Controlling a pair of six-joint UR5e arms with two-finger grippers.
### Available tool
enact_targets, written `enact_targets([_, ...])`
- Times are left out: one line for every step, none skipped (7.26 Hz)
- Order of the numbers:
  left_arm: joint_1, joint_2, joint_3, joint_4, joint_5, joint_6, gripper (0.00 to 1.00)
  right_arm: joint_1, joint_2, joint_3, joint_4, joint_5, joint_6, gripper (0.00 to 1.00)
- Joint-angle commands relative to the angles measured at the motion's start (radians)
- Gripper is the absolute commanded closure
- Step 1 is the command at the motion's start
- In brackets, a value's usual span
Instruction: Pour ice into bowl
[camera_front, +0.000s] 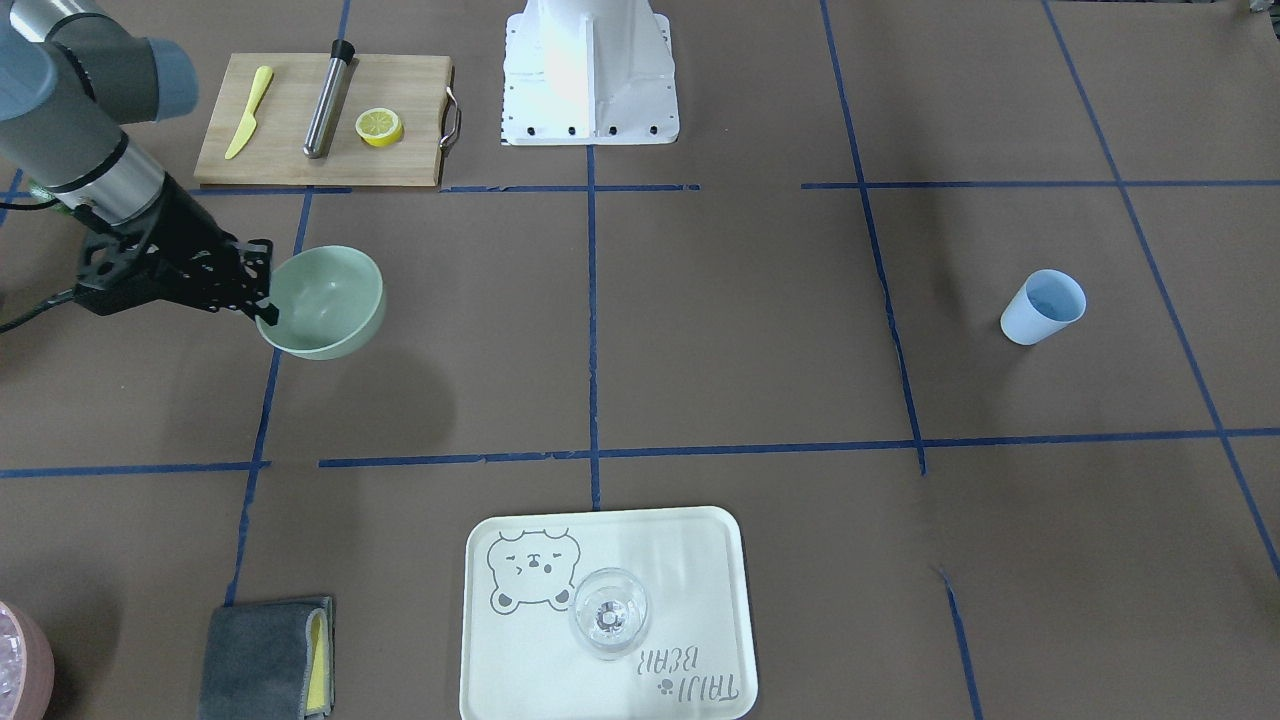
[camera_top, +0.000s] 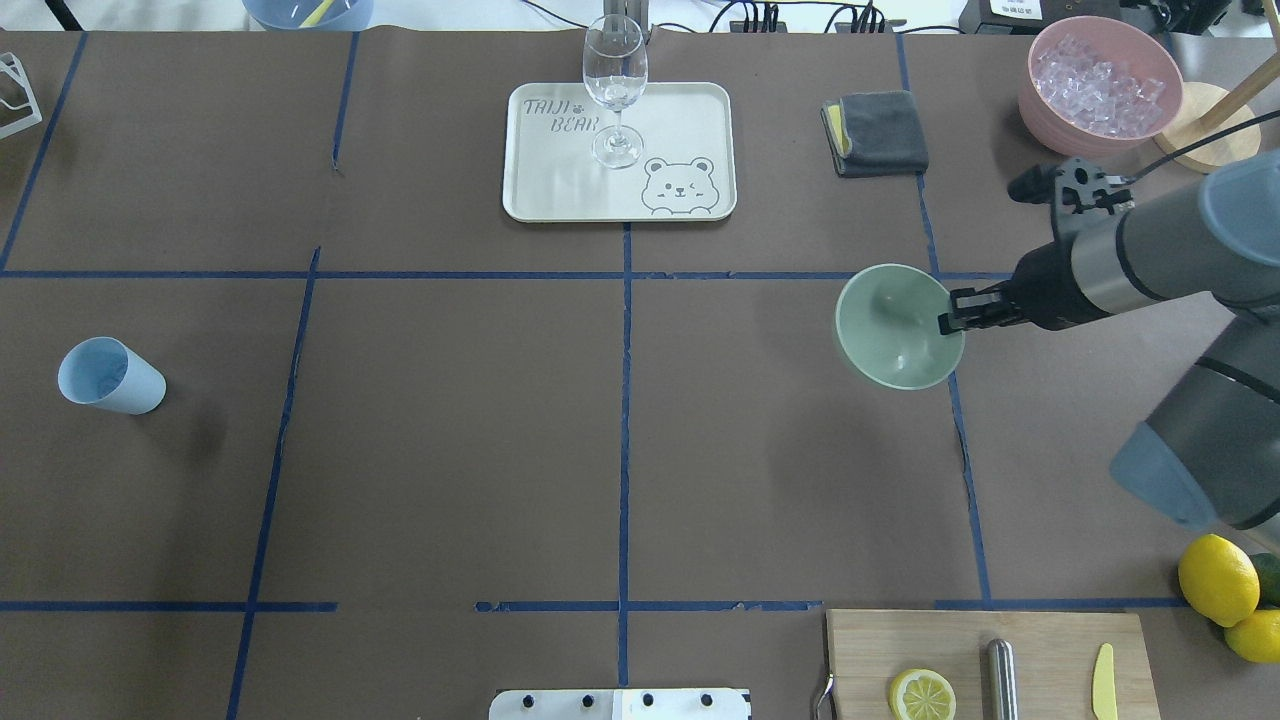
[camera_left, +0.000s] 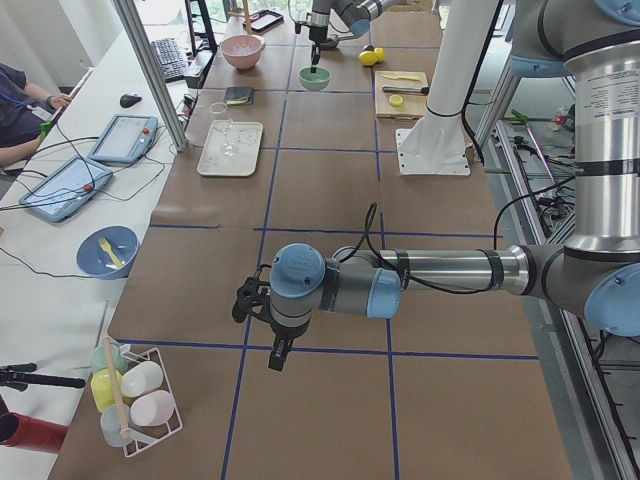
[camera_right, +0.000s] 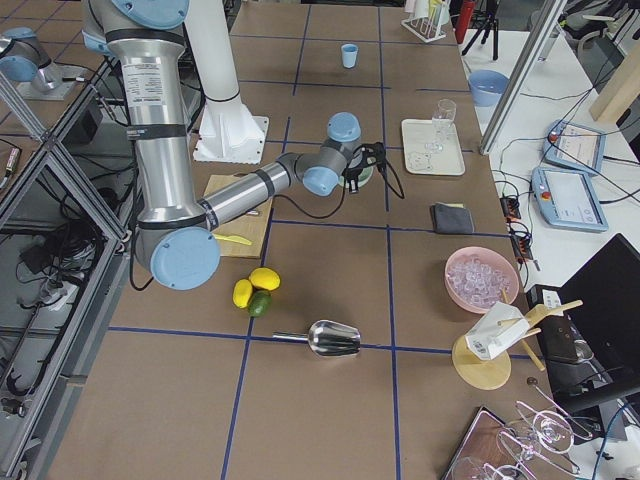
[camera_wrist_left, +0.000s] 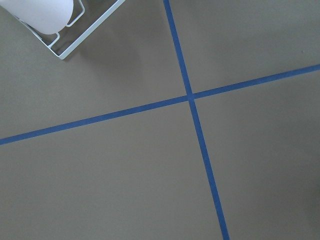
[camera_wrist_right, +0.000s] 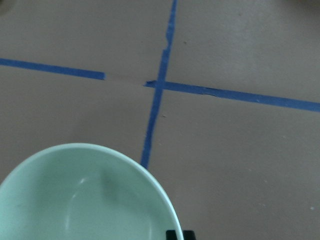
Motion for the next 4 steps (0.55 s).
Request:
enact_targets([0.0,-0.001,-0.001,-0.001,0.0,0.001,0.0,-0.122,0.231,-0.009,-0.188,-0.021,0.193,1.0])
enact_targets([0.0,0.001,-0.001,-0.001,0.0,0.001,0.0,-0.179,0.299,-0.01,-0.249,-0.082,0.239,1.0])
enact_targets([0.0,-0.001,-0.001,-0.001,0.0,0.001,0.0,-0.245,0.392,-0.025,-0.382,-0.158,0.28,1.0])
enact_targets([0.0,0.001,-0.001,0.0,0.0,0.001,0.0,-0.288,0.488,-0.089,-0.424,-0.214,0.347,1.0])
